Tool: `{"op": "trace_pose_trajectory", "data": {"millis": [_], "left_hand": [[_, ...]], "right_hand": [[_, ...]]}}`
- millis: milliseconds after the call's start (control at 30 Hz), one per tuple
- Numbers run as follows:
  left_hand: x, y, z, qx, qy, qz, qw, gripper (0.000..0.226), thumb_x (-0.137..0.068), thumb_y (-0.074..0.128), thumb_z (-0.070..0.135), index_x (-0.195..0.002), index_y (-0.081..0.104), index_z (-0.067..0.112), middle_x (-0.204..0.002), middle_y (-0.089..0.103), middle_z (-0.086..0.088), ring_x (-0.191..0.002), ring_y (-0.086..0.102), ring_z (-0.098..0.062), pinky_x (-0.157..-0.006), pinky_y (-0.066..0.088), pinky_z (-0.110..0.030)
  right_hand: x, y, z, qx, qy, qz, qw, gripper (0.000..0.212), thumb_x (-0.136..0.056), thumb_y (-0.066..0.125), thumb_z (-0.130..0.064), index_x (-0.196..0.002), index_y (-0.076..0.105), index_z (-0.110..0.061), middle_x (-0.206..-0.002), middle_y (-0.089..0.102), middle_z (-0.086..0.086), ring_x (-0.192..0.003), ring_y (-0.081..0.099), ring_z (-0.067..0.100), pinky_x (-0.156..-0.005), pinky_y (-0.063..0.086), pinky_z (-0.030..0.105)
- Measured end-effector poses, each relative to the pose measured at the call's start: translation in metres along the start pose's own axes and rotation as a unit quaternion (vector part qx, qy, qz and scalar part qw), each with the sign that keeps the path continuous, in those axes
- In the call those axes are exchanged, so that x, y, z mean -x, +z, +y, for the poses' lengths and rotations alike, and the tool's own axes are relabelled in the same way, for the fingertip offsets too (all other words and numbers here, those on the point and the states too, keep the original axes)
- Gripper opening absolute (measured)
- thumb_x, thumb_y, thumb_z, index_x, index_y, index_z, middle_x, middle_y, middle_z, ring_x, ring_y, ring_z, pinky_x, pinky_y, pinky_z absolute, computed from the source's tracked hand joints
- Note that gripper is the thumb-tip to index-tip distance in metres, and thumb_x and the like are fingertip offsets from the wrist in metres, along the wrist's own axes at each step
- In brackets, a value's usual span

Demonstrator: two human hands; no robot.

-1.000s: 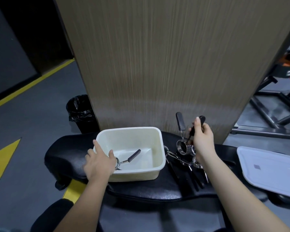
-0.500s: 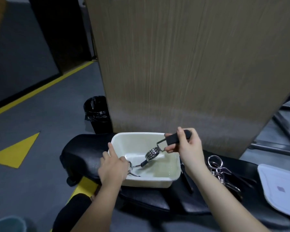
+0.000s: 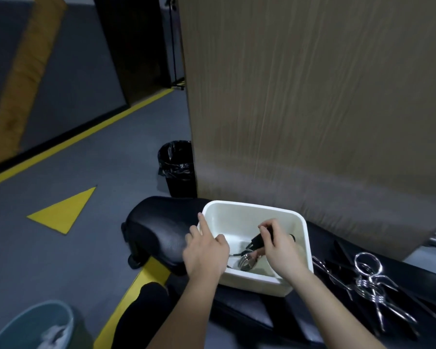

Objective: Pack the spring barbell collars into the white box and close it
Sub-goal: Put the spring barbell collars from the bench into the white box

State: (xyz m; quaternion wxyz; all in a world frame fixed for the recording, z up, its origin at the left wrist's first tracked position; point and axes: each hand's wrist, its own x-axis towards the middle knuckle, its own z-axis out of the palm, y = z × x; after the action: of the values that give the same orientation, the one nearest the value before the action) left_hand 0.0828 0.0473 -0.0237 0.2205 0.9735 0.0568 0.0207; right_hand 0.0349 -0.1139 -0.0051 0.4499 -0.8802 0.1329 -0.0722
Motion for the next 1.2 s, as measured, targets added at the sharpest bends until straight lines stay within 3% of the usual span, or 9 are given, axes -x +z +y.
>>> {"op": "trace_pose_trajectory", "data": {"millis": [200, 333, 433, 533, 667, 800, 933, 1067, 1200], "left_hand": [[0.0, 0.004, -0.001, -0.004, 0.005, 0.01, 1.0, 0.074, -0.094, 0.035, 0.04, -0.159, 0.005, 0.019, -0.139, 0.043, -0.007, -0.119, 0.045, -0.025, -0.082, 0.046, -0.038], [0.005, 0.006, -0.006, -0.003, 0.011, 0.023, 1.0, 0.076, -0.093, 0.036, 0.04, -0.159, 0.004, 0.02, -0.137, 0.043, -0.007, -0.118, 0.046, -0.025, -0.079, 0.047, -0.038], [0.013, 0.004, -0.011, 0.001, 0.017, 0.034, 0.999, 0.079, -0.091, 0.037, 0.041, -0.159, 0.001, 0.02, -0.135, 0.043, -0.006, -0.115, 0.045, -0.024, -0.079, 0.047, -0.039], [0.027, 0.004, -0.016, -0.005, 0.027, 0.046, 0.999, 0.082, -0.091, 0.037, 0.043, -0.159, -0.002, 0.02, -0.132, 0.042, -0.006, -0.115, 0.044, -0.024, -0.08, 0.048, -0.041], [0.034, 0.003, -0.023, -0.015, 0.038, 0.049, 0.998, 0.087, -0.091, 0.041, 0.044, -0.159, -0.008, 0.02, -0.131, 0.042, -0.007, -0.114, 0.043, -0.025, -0.08, 0.052, -0.043], [0.03, -0.001, -0.024, -0.004, 0.046, 0.04, 0.998, 0.085, -0.093, 0.04, 0.044, -0.158, -0.01, 0.023, -0.133, 0.04, -0.008, -0.114, 0.043, -0.025, -0.078, 0.052, -0.042], [0.032, -0.002, -0.02, -0.006, 0.043, 0.045, 0.998, 0.084, -0.092, 0.039, 0.042, -0.159, -0.008, 0.022, -0.132, 0.041, -0.008, -0.114, 0.044, -0.026, -0.078, 0.051, -0.042], [0.031, -0.001, -0.021, -0.009, 0.039, 0.042, 0.998, 0.083, -0.092, 0.038, 0.041, -0.159, -0.008, 0.022, -0.132, 0.041, -0.008, -0.113, 0.043, -0.025, -0.077, 0.05, -0.041], [0.024, 0.001, -0.018, -0.017, 0.038, 0.034, 0.999, 0.082, -0.092, 0.038, 0.04, -0.159, -0.006, 0.022, -0.132, 0.041, -0.007, -0.11, 0.043, -0.023, -0.068, 0.042, -0.034]], "right_hand": [[-0.004, 0.006, 0.017, 0.119, 0.053, 0.051, 0.99, 0.02, -0.102, 0.036, -0.041, -0.093, 0.047, -0.027, -0.071, 0.068, 0.006, -0.081, 0.062, 0.034, -0.074, 0.051, 0.044], [0.0, 0.005, 0.024, 0.033, 0.097, 0.061, 0.993, 0.023, -0.1, 0.043, -0.041, -0.092, 0.054, -0.023, -0.069, 0.07, 0.004, -0.068, 0.067, 0.029, -0.068, 0.056, 0.046], [0.007, 0.006, 0.029, -0.154, 0.119, 0.032, 0.98, 0.018, -0.101, 0.049, -0.032, -0.091, 0.056, -0.018, -0.063, 0.072, 0.012, -0.055, 0.071, 0.029, -0.062, 0.06, 0.052], [0.019, 0.005, 0.022, -0.291, 0.125, 0.028, 0.948, 0.014, -0.103, 0.049, -0.019, -0.098, 0.053, -0.007, -0.068, 0.072, 0.021, -0.06, 0.072, 0.036, -0.063, 0.059, 0.054], [0.033, 0.008, 0.019, -0.289, 0.091, 0.034, 0.952, 0.011, -0.102, 0.052, -0.02, -0.095, 0.055, -0.012, -0.067, 0.071, 0.019, -0.059, 0.071, 0.033, -0.059, 0.058, 0.044], [0.036, 0.004, 0.017, -0.295, 0.027, 0.099, 0.95, 0.017, -0.104, 0.047, -0.022, -0.091, 0.054, -0.013, -0.062, 0.066, 0.019, -0.049, 0.062, 0.028, -0.048, 0.049, 0.035], [0.031, 0.004, 0.019, -0.353, 0.043, 0.061, 0.933, 0.005, -0.101, 0.053, -0.011, -0.097, 0.054, -0.011, -0.077, 0.071, 0.026, -0.064, 0.073, 0.033, -0.054, 0.058, 0.037], [0.019, 0.02, 0.04, -0.21, 0.069, -0.073, 0.973, 0.019, -0.093, 0.062, -0.006, -0.095, 0.05, -0.02, -0.09, 0.078, 0.01, -0.085, 0.076, 0.027, -0.086, 0.059, 0.049], [0.009, 0.021, 0.044, -0.013, 0.109, -0.098, 0.989, 0.019, -0.084, 0.069, -0.024, -0.088, 0.05, -0.027, -0.091, 0.073, -0.003, -0.086, 0.068, 0.023, -0.083, 0.056, 0.039]]}}
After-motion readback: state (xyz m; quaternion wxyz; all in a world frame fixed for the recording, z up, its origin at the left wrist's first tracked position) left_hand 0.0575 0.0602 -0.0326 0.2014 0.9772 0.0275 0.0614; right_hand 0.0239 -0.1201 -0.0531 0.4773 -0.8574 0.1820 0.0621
